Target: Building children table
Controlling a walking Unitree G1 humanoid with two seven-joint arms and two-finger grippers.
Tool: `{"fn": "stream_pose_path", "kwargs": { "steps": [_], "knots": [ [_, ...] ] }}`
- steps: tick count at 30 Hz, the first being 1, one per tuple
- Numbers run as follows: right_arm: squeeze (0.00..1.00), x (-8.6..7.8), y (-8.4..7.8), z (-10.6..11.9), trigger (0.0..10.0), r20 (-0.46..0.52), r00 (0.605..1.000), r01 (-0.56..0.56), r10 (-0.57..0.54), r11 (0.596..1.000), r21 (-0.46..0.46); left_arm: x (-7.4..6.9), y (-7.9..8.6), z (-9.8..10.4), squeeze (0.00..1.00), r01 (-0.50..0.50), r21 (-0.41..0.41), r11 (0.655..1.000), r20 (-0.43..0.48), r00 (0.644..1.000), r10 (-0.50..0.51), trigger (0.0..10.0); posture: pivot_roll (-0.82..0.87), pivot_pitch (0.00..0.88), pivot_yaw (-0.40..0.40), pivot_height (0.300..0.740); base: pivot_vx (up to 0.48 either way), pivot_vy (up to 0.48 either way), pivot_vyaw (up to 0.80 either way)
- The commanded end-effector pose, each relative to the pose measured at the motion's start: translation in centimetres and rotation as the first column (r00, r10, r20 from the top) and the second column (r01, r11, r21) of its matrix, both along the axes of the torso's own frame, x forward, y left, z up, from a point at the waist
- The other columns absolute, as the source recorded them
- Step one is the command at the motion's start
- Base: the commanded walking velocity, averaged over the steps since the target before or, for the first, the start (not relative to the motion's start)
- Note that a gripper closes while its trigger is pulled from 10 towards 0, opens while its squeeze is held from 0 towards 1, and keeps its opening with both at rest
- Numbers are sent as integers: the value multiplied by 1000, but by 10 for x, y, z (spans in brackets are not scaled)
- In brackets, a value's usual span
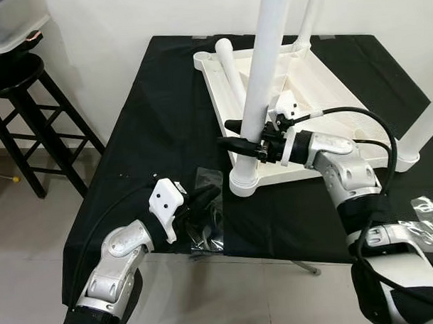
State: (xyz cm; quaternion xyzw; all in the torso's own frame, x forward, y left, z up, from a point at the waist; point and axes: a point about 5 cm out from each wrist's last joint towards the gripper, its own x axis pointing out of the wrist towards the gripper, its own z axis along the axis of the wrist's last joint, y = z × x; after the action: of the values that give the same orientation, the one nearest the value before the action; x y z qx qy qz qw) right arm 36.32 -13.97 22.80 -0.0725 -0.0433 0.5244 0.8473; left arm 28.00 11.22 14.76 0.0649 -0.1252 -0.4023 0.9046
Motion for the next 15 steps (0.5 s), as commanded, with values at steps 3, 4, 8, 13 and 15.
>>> {"fn": "stream_pose_path", "kwargs": {
  "steps": [3,4,8,13,15],
  "knots": [
    [0,-5,-3,-18,0,-29,999,37,-37,999,-15,-1,0,-2,0,-1,9,1000,-6,1000,1,10000,21,148,-24,740,0,0,0],
    [0,-6,-6,-24,0,-29,994,105,-106,994,-32,-1,1,-2,0,-1,9,1000,-6,1000,1,10000,19,149,-24,740,0,0,0],
    [0,-8,-7,-44,0,-53,915,398,-399,917,-34,-1,2,-2,0,-1,10,1000,-6,1000,1,10000,13,151,-22,740,0,0,0],
    [0,-41,11,-78,0,-163,641,753,-750,656,-52,-1,4,-2,0,-1,13,1000,-7,1000,1,10000,4,153,-5,740,0,0,0],
    [0,-49,23,-83,0,-176,669,725,-722,687,-60,0,4,-2,0,0,14,1000,-8,1000,1,10000,-2,149,-5,740,0,0,0]
  ]
}}
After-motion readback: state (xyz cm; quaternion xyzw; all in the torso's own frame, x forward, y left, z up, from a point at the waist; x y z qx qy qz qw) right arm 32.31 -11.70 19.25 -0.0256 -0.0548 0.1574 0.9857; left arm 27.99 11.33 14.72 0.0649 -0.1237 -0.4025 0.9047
